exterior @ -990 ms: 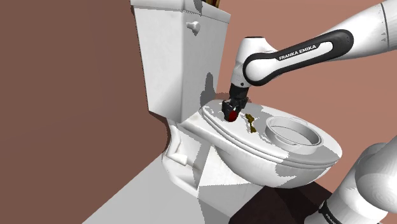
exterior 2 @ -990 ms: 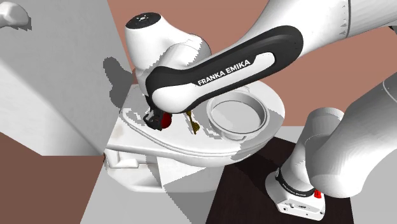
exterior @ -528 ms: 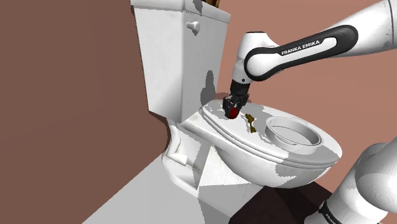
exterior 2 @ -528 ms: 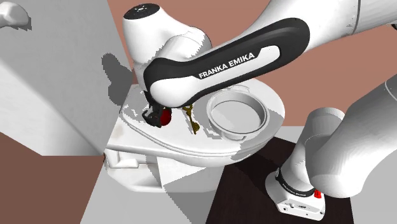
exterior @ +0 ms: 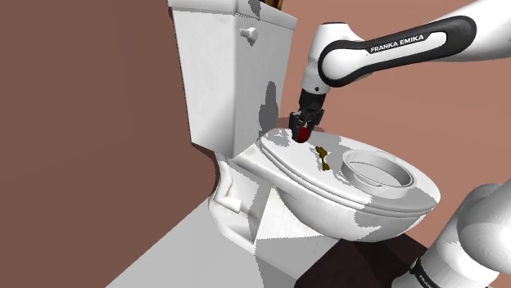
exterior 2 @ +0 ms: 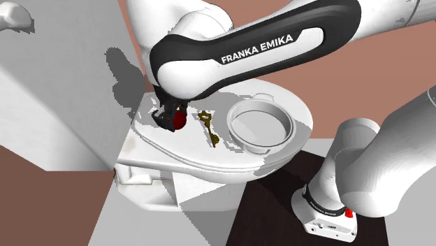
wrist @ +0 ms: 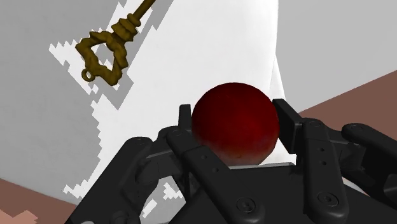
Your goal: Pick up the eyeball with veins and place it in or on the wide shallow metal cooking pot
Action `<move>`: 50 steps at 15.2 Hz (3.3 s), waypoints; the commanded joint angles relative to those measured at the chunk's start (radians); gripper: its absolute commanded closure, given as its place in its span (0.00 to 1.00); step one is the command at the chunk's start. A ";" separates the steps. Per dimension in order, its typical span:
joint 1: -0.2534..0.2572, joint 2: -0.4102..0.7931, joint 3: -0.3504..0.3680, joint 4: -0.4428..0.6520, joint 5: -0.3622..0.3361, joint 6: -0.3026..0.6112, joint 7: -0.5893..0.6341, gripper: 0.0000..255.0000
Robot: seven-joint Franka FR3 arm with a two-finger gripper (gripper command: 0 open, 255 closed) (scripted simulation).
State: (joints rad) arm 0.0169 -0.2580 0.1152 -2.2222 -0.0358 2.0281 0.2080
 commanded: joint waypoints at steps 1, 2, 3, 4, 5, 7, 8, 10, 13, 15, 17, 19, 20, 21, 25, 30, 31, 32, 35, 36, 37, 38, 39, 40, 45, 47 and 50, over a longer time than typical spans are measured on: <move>0.000 -0.004 0.000 0.025 0.001 -0.029 -0.002 1.00; 0.000 -0.006 -0.001 0.036 0.001 -0.043 -0.003 1.00; 0.000 -0.009 -0.001 0.047 0.002 -0.056 -0.004 1.00; 0.000 -0.011 -0.001 0.059 0.002 -0.070 -0.004 1.00; 0.000 -0.012 -0.001 0.071 0.003 -0.083 -0.005 1.00; 0.000 -0.015 -0.002 0.095 0.003 -0.110 -0.007 1.00; 0.000 -0.016 -0.002 0.107 0.003 -0.124 -0.008 1.00; 0.000 -0.018 -0.002 0.133 0.004 -0.150 -0.009 1.00; -0.006 -0.092 -0.020 0.066 0.008 -0.157 -0.035 1.00; -0.012 -0.166 -0.039 0.000 0.008 -0.164 -0.062 1.00; -0.019 -0.240 -0.058 -0.062 0.005 -0.174 -0.088 1.00; -0.026 -0.314 -0.079 -0.119 0.000 -0.190 -0.114 1.00; -0.030 -0.350 -0.090 -0.146 -0.005 -0.199 -0.127 1.00; -0.034 -0.387 -0.101 -0.172 -0.010 -0.210 -0.140 1.00; -0.056 -0.534 -0.148 -0.264 -0.037 -0.262 -0.196 1.00; -0.096 -0.714 -0.214 -0.352 -0.089 -0.348 -0.273 1.00; -0.105 -0.747 -0.227 -0.365 -0.101 -0.366 -0.289 1.00; -0.105 -0.750 -0.229 -0.380 -0.102 -0.355 -0.288 1.00; -0.108 -0.760 -0.232 -0.425 -0.107 -0.319 -0.286 1.00; -0.108 -0.762 -0.234 -0.439 -0.108 -0.308 -0.286 1.00; -0.109 -0.765 -0.235 -0.454 -0.110 -0.296 -0.285 1.00; -0.110 -0.767 -0.237 -0.468 -0.111 -0.283 -0.284 1.00; -0.111 -0.769 -0.238 -0.483 -0.113 -0.271 -0.284 1.00; -0.112 -0.771 -0.240 -0.497 -0.115 -0.259 -0.283 1.00; -0.116 -0.777 -0.247 -0.560 -0.123 -0.202 -0.280 1.00; -0.116 -0.777 -0.247 -0.560 -0.123 -0.202 -0.280 1.00; -0.116 -0.777 -0.247 -0.560 -0.123 -0.202 -0.280 1.00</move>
State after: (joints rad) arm -0.0987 -1.0344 -0.1313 -2.7816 -0.1583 1.8259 -0.0724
